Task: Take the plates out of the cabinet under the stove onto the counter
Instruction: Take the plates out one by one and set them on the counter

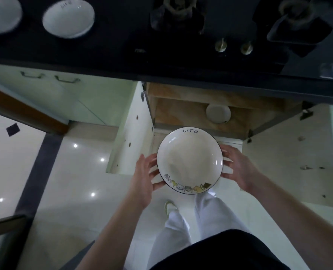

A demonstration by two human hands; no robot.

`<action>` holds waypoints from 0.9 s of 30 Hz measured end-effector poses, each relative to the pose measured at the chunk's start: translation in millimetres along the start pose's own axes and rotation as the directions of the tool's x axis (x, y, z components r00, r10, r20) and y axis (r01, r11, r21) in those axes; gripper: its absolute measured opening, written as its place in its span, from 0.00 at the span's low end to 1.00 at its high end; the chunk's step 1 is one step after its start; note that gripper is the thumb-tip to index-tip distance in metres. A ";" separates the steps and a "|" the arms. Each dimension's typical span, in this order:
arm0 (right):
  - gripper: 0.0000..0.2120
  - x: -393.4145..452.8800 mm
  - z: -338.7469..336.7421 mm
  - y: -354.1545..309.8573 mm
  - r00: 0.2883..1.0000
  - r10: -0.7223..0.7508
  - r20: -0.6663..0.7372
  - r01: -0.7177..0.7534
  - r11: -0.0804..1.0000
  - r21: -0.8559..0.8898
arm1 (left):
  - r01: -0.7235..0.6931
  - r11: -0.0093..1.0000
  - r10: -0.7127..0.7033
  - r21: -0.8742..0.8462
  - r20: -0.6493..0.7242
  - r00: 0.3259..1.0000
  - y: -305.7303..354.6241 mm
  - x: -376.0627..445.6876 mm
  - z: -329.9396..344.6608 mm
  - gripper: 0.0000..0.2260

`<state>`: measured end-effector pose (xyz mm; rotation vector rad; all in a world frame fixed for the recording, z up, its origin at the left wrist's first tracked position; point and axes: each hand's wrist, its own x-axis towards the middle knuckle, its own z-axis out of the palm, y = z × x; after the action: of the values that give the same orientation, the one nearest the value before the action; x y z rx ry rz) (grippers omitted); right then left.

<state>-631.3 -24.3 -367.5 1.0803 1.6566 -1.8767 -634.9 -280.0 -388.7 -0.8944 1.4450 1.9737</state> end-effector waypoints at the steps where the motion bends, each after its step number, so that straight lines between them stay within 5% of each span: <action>1: 0.10 -9.9 -3.1 -1.4 1.000 0.003 -0.002 -0.003 1.000 0.010 | 0.001 1.000 -0.001 0.003 0.020 1.000 4.1 -8.5 -1.6 0.24; 15: 0.13 -124.0 -106.6 3.2 0.996 -0.072 -0.050 0.084 0.940 0.331 | -0.130 0.936 0.036 0.326 0.279 0.960 47.5 -87.7 87.3 0.24; 27: 0.16 -222.2 -308.9 49.2 0.950 -0.202 -0.240 0.291 0.852 0.436 | -0.215 0.897 -0.024 0.385 0.529 0.848 -43.5 -164.4 266.6 0.28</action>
<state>-372.9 221.5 -226.2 1.3097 1.5343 -2.5056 -550.7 -17.8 -233.3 -0.0651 1.5145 1.6692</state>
